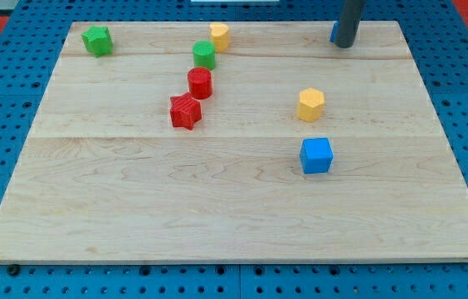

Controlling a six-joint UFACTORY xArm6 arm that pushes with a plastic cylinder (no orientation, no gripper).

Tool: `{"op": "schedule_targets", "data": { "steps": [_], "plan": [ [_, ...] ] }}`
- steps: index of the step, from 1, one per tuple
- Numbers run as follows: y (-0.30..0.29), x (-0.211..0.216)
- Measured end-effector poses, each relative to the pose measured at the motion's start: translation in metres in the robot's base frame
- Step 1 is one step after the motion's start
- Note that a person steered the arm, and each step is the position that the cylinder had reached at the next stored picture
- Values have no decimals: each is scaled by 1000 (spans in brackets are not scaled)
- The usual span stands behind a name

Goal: Move the green circle slightly from the diagonal line of blocks

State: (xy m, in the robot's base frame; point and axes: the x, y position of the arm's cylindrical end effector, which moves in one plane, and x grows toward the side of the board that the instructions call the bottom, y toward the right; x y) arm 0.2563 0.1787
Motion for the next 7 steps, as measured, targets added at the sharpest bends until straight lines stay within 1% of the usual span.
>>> {"op": "schedule_targets", "data": {
  "steps": [1,3,4,6,7],
  "plan": [
    [-5,23],
    [-12,23],
    [-33,23],
    [-121,23],
    [-153,11]
  ]
}}
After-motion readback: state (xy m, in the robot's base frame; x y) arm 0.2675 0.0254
